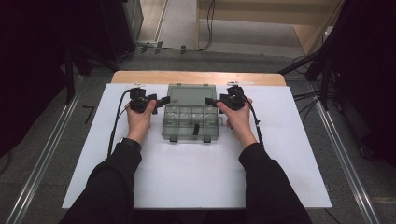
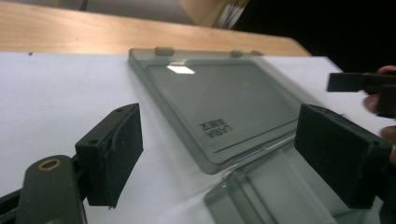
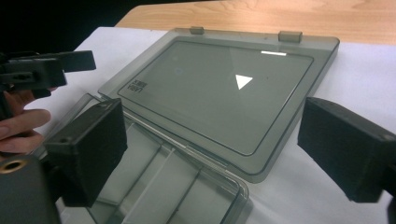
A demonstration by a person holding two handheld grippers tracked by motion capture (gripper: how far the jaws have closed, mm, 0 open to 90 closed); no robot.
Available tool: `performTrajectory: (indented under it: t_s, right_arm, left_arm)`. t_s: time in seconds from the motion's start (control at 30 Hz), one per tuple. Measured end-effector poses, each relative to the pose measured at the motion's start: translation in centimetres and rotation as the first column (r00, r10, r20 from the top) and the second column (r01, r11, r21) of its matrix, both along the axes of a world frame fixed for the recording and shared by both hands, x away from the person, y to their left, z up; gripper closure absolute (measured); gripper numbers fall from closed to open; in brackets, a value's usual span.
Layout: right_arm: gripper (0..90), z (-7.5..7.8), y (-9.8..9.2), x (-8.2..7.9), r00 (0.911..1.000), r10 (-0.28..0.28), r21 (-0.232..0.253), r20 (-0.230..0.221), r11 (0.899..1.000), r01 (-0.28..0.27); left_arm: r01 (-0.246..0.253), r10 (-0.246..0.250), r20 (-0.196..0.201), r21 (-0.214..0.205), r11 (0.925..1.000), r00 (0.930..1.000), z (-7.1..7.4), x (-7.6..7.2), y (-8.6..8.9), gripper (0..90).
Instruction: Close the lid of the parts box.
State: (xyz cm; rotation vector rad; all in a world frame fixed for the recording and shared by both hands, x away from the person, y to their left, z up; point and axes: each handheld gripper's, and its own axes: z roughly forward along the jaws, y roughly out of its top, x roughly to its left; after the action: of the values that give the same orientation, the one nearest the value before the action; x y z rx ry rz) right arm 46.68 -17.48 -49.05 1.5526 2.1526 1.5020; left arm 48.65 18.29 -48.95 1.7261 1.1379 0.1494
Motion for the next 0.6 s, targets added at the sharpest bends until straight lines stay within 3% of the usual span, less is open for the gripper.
performTrajectory:
  t_s: [0.1, 0.27, 0.33, 0.4, 0.6]
  right_arm:
    - [10.9, -0.2, 0.0, 0.2, 0.9999, -0.005, 0.003, -0.009, 1.000, 0.005]
    - [16.6, -0.7, -0.2, 0.7, 0.9977, -0.024, 0.005, -0.064, 1.000, 0.024]
    - [20.2, -0.9, -0.2, 0.9, 0.9969, -0.024, 0.008, -0.075, 1.000, 0.025]
    - [22.1, -1.0, 0.0, 0.9, 0.9960, -0.034, -0.023, -0.082, 0.999, 0.032]
    - [23.9, -1.2, 0.5, 1.2, 0.9951, -0.035, -0.028, -0.092, 0.999, 0.033]
  left_arm:
    - [-0.001, 0.001, -0.031, 0.010, 0.9999, 0.9995, -0.2, 0.4, -0.5, 23.6]
    - [0.002, -0.002, -0.081, -0.006, 1.0000, 0.9967, -0.5, 1.1, -0.9, 35.0]
    - [0.003, -0.003, -0.093, -0.003, 1.0000, 0.9957, -0.5, 1.2, -1.1, 37.4]
    - [0.006, -0.006, -0.104, -0.003, 1.0000, 0.9946, -0.6, 1.4, -1.3, 37.5]
    - [0.001, 0.001, -0.126, 0.015, 0.9999, 0.9921, -0.9, 1.7, -2.0, 42.1]
